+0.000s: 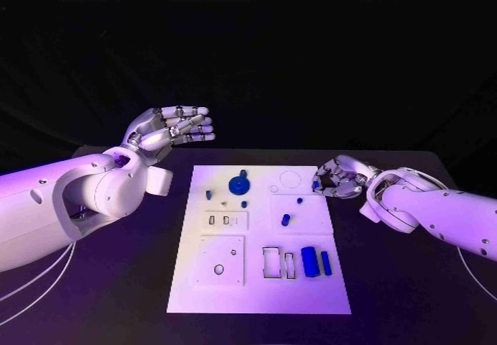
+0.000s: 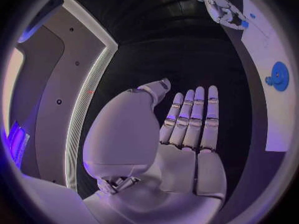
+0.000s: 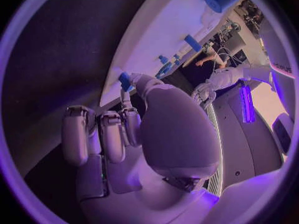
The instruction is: Assemble the parts on the task board
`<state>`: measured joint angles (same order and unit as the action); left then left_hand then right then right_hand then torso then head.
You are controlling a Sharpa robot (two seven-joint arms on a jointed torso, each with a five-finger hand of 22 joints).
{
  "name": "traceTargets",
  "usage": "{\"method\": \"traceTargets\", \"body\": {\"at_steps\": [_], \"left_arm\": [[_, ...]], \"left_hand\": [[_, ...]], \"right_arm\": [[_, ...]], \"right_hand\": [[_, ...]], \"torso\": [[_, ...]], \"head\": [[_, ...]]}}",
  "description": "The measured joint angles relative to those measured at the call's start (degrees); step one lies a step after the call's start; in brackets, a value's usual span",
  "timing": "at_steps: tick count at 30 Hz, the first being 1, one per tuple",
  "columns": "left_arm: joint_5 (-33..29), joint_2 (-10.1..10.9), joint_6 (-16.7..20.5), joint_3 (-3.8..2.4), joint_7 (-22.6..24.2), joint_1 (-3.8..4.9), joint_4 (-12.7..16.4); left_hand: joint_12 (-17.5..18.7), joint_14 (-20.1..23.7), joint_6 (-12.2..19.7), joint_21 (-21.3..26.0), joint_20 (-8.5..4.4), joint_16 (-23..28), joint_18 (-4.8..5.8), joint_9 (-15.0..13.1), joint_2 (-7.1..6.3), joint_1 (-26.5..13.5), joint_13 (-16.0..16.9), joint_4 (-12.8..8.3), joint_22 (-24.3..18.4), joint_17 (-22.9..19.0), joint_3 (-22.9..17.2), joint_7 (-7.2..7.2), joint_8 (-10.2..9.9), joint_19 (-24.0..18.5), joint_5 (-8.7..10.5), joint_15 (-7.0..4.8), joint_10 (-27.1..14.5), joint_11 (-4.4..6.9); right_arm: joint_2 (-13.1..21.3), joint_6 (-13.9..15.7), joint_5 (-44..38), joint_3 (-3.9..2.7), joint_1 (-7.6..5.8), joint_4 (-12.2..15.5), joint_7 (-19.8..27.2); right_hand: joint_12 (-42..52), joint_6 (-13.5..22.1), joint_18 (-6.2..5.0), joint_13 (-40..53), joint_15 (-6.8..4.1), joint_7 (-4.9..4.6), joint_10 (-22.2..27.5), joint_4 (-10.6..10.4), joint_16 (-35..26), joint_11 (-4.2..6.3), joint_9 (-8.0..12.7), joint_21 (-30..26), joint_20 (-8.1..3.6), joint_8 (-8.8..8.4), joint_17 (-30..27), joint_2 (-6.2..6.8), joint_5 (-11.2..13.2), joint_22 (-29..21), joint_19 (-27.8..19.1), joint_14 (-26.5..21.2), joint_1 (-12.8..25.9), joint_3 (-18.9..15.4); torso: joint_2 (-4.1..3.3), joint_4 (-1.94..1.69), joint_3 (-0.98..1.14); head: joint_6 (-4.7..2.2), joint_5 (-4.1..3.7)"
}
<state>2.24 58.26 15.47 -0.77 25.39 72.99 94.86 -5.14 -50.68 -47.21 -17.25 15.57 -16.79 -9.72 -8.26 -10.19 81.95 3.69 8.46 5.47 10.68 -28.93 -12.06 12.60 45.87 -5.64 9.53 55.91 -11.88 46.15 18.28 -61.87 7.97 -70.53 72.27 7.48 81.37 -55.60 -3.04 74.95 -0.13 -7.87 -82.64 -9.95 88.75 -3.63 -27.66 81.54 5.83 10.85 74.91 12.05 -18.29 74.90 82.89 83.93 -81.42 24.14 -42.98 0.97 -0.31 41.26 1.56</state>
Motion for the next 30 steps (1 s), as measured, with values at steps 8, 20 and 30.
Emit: {"method": "traceTargets", "body": {"at_steps": [8,20,30], "left_arm": [[0.00,0.04,0.00,0.00,-0.01,0.00,0.01],[0.00,0.10,0.00,0.00,-0.02,0.00,0.02],[0.00,0.01,-0.01,0.00,-0.02,0.00,-0.32]], "left_hand": [[0.32,0.00,0.00,0.00,0.00,0.22,0.00,0.05,0.23,-0.23,0.00,-0.25,-0.07,0.06,-0.25,0.00,0.00,0.00,0.00,0.00,0.00,0.00],[0.32,0.00,0.00,0.00,0.00,0.22,0.00,0.05,0.23,-0.23,0.00,-0.25,-0.07,0.05,-0.25,0.00,0.00,0.00,0.00,0.00,0.00,0.00],[0.32,0.00,0.00,0.00,0.00,0.22,0.00,0.05,0.23,-0.23,0.00,-0.25,-0.07,0.04,-0.25,0.00,0.00,0.00,0.00,0.00,0.00,0.00]], "right_arm": [[-0.11,0.24,-0.30,0.00,0.03,0.03,-0.26],[0.42,4.08,-1.23,0.02,0.10,1.95,-1.83],[1.87,8.79,-2.78,-0.20,-1.36,11.54,-6.10]], "right_hand": [[0.22,-0.60,0.00,0.00,-0.22,0.20,-0.33,0.42,0.00,0.33,-0.21,0.34,-0.21,0.40,0.00,-0.15,0.24,0.05,0.21,0.19,0.15,0.73],[0.45,-1.23,0.00,-0.01,-0.82,0.60,-0.78,1.73,0.00,0.78,-0.68,1.01,-0.72,1.27,0.00,-1.23,1.61,0.04,0.71,0.01,1.25,3.80],[0.67,-1.31,0.00,-0.02,-0.82,0.71,-0.77,1.92,0.19,0.77,-1.02,1.56,-0.92,1.55,0.00,-1.11,1.31,0.03,0.91,0.00,2.21,4.60]], "torso": [[0.00,0.00,0.01],[0.00,-0.01,0.02],[0.13,0.01,0.01]], "head": [[0.16,0.00],[0.23,0.02],[0.14,0.08]]}}
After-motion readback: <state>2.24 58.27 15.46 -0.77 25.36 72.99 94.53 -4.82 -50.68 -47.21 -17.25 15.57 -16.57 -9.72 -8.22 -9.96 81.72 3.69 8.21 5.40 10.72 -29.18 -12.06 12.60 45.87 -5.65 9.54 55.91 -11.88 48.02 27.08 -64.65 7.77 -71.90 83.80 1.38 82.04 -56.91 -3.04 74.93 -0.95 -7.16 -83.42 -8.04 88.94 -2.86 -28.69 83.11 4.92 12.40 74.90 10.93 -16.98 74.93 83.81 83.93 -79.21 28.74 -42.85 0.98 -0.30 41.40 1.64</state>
